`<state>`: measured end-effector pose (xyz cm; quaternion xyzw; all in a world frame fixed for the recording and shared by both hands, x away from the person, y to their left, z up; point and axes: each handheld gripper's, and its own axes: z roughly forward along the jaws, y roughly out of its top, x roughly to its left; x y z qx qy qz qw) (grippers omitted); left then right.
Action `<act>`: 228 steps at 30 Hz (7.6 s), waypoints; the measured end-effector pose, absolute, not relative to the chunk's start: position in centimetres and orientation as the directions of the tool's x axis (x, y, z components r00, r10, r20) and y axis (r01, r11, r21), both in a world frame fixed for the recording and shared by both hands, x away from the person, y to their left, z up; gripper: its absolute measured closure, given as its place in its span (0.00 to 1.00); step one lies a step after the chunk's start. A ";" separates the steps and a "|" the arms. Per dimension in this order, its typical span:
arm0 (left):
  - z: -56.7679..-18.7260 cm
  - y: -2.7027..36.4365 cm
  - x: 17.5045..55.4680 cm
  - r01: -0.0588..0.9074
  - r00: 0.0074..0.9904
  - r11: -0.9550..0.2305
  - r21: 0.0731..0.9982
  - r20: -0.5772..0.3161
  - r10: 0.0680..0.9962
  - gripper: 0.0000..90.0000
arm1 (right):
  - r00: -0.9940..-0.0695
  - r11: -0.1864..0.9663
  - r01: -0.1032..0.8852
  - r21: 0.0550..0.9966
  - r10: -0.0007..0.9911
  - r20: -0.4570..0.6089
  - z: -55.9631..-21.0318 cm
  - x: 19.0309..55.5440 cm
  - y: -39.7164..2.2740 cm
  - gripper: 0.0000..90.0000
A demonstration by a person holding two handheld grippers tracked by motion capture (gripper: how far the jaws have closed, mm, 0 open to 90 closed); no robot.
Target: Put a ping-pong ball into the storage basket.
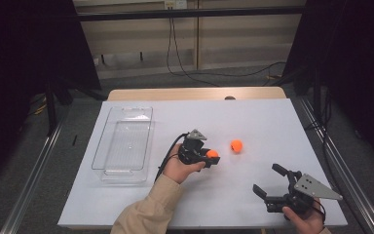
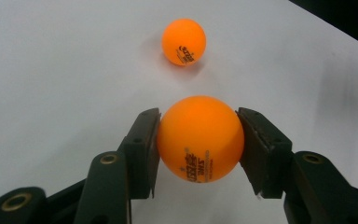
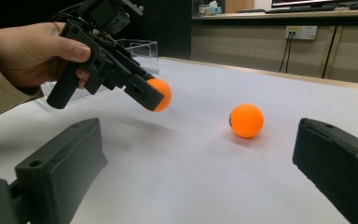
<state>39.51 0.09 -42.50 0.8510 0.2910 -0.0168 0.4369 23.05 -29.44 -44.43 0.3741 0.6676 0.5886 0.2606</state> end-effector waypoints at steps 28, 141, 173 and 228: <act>-41.4 1.9 40.1 0.526 0.808 -0.424 0.737 -0.278 0.519 0.56 | -0.586 0.025 0.189 0.982 0.805 0.092 -44.4 23.0 -29.5 0.01; -38.5 6.6 41.2 0.571 0.760 -0.373 0.731 -0.300 0.576 0.56 | -0.573 0.017 0.199 0.980 0.813 0.102 -44.4 23.1 -29.7 0.01; -37.8 8.1 41.5 0.587 0.738 -0.340 0.735 -0.314 0.598 0.56 | -0.573 0.016 0.197 0.980 0.813 0.102 -44.4 23.0 -29.7 0.01; -36.8 10.7 41.9 0.608 0.703 -0.291 0.739 -0.330 0.630 0.56 | -0.577 0.015 0.194 0.981 0.810 0.102 -44.4 23.0 -29.6 0.02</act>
